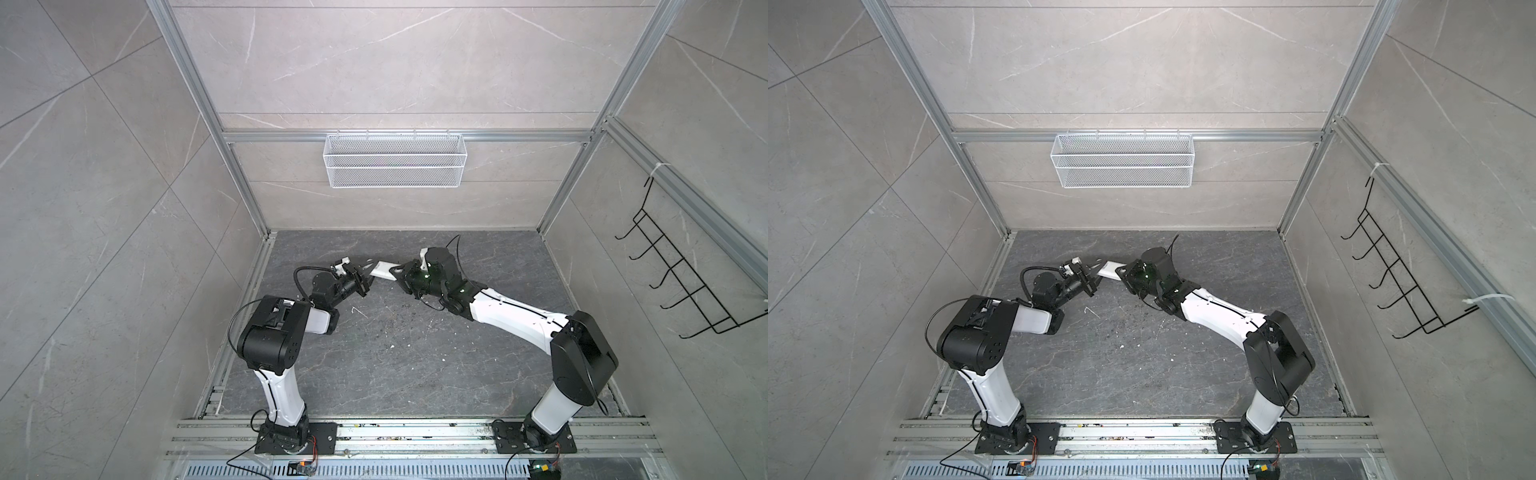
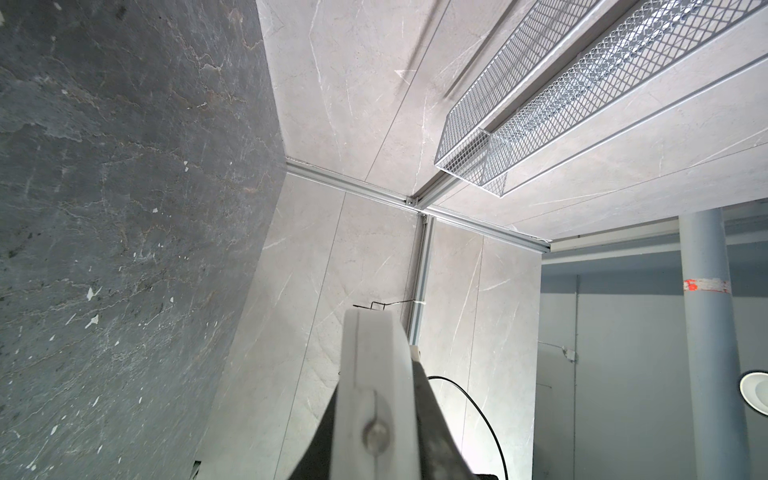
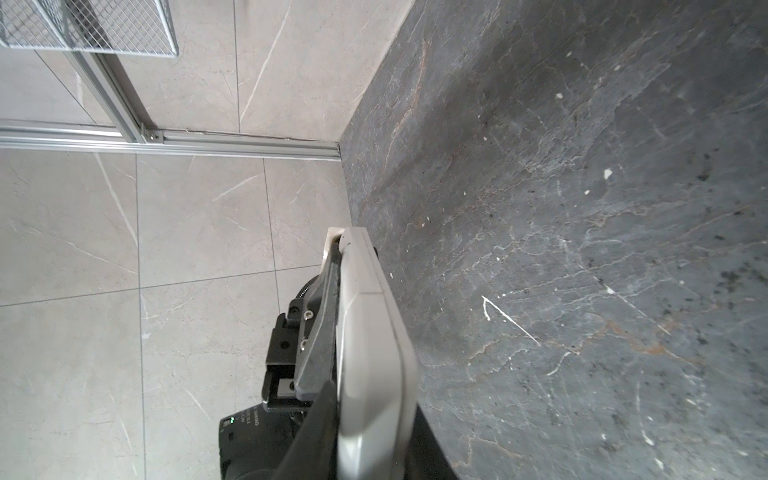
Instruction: Load the batteries into the remote control
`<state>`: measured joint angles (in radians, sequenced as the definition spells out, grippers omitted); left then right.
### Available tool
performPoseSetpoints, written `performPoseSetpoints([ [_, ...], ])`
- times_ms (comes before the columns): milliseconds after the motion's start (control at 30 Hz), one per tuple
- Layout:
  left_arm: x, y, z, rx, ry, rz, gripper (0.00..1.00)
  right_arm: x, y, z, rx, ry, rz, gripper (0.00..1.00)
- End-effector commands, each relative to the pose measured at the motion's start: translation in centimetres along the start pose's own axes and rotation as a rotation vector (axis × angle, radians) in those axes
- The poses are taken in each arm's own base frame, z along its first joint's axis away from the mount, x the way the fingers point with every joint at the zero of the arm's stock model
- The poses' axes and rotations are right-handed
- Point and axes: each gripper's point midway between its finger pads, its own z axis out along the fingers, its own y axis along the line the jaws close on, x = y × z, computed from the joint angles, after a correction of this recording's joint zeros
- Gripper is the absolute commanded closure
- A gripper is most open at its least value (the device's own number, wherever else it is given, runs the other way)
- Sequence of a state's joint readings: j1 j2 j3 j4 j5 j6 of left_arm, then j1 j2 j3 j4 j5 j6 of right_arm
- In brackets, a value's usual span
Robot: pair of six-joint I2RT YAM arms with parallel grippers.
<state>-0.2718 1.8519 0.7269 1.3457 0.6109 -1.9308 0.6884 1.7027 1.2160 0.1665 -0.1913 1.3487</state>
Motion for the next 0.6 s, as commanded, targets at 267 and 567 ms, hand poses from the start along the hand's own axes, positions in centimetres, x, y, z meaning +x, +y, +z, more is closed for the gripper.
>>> performPoseSetpoints([
  [267,3.1,-4.6,0.8,0.113,0.077,0.060,1.00,0.2,-1.3,0.5,0.011,0.008,0.014,0.88],
  [567,3.5,-4.6,0.7,0.114,0.081,0.071,1.00,-1.0,-0.8,-0.8,0.023,-0.019,0.011,0.51],
])
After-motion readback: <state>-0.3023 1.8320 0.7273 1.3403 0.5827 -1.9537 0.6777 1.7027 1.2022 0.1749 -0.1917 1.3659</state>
